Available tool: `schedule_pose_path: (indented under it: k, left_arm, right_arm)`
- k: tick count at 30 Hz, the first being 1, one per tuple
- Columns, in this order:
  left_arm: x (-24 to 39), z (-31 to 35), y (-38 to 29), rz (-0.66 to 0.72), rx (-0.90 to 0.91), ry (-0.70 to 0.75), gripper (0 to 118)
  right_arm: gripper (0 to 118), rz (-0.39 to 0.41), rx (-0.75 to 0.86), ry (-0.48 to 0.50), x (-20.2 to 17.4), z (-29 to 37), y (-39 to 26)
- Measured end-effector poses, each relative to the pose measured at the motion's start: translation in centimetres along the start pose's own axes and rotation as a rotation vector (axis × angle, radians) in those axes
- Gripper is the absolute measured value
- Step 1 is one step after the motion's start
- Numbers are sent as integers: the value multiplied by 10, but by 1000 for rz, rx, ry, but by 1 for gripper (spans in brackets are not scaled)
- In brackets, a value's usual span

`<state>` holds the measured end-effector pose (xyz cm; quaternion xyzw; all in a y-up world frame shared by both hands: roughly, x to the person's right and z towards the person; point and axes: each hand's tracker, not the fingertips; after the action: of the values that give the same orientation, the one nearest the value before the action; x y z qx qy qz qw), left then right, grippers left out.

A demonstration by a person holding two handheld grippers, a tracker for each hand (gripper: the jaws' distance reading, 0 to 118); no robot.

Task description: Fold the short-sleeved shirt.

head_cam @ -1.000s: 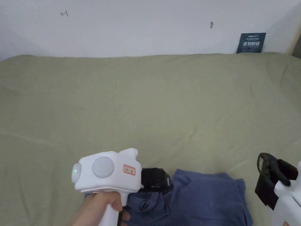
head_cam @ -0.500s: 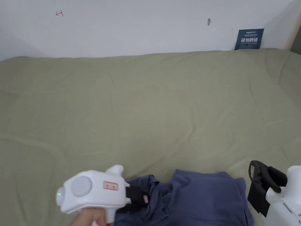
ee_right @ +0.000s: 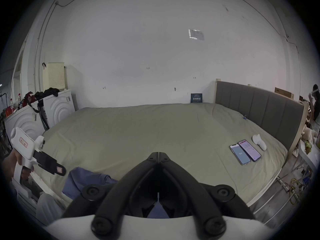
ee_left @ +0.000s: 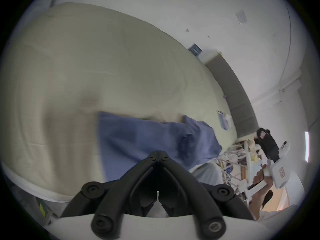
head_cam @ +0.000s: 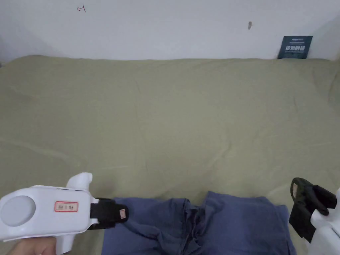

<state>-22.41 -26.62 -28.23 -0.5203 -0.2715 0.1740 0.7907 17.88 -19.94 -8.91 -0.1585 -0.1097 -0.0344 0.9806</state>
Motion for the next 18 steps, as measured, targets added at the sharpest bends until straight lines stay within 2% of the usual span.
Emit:
schedule_pose_path:
  k: [3,7,8,9,11,15,18]
  left_arm:
    - [-38,8,-3,50,3,97,0]
    - [-63,-8,-7,84,-8,-18,0]
    - [-60,-12,-9,89,-14,-36,11]
    - [-62,-16,-10,88,-23,-63,40]
    - [-65,-29,-11,82,-32,-106,118]
    - [-72,-56,-6,161,-54,-188,118]
    - [-74,-75,-2,230,-62,-319,118]
  right_arm:
    - [1,9,16,-1,-5,-1,5]
    - [1,22,26,-8,-11,-1,9]
    - [1,25,26,-10,-13,-1,9]
    - [1,31,20,-10,-14,-1,10]
    - [1,38,16,-10,-17,-1,9]
    - [1,47,15,-13,-22,3,6]
    - [1,62,56,-19,-24,8,6]
